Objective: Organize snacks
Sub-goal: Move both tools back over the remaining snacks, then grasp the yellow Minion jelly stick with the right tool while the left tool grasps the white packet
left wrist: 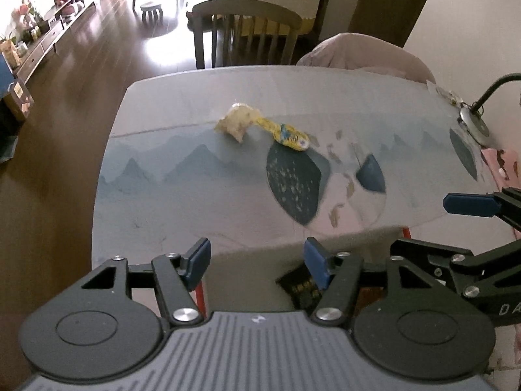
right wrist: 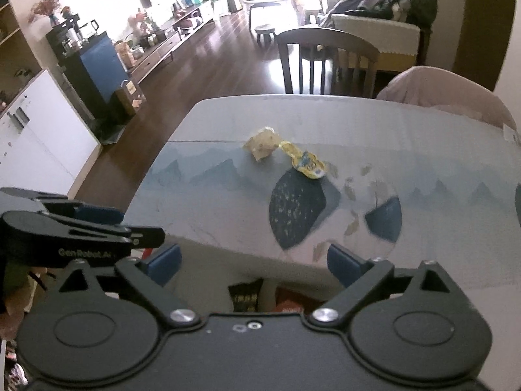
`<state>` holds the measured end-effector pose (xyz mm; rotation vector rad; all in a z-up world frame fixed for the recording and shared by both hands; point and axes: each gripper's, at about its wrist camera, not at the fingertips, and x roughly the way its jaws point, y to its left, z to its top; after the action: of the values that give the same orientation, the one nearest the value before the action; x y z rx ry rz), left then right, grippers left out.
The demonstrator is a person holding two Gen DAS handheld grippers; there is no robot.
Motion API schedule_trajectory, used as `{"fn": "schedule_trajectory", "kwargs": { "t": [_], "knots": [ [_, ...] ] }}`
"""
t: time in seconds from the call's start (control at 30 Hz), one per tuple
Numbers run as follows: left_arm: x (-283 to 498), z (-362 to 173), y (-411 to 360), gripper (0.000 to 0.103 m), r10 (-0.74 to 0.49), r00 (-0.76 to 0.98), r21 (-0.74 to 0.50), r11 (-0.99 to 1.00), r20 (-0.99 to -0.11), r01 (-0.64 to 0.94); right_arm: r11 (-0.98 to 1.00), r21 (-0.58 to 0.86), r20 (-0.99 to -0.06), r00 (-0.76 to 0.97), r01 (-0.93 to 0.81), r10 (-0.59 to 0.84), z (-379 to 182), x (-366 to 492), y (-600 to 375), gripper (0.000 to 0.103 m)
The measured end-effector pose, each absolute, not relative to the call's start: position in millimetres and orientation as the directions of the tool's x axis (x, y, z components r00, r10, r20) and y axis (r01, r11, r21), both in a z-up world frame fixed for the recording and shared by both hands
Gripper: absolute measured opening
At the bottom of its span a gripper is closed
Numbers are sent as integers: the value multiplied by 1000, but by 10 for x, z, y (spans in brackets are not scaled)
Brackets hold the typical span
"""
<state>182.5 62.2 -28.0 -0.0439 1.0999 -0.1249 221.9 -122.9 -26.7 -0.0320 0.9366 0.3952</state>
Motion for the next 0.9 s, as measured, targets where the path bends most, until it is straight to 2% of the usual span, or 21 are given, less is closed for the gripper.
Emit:
{"fn": "schedule_trajectory", "kwargs": {
  "t": [0.37, 0.47, 0.7, 0.9],
  "knots": [
    [2668, -273, 655, 80, -143, 464, -115, 989, -874, 89, 901, 164, -813, 462, -401, 354, -262, 3119, -1228, 101],
    [2983, -330, 683, 80, -191, 425, -162, 981, -885, 104, 896, 150, -823, 450, -417, 347, -277, 3412, -1196, 101],
    [3690, -564, 693, 81, -134, 414, -105, 990, -900, 92, 879, 138, -846, 408, -457, 344, -518, 4091, -1132, 102],
    [4165, -1002, 664, 81, -96, 375, -64, 993, -922, 97, 863, 129, -880, 344, -488, 327, -921, 4540, -1028, 102]
  ]
}}
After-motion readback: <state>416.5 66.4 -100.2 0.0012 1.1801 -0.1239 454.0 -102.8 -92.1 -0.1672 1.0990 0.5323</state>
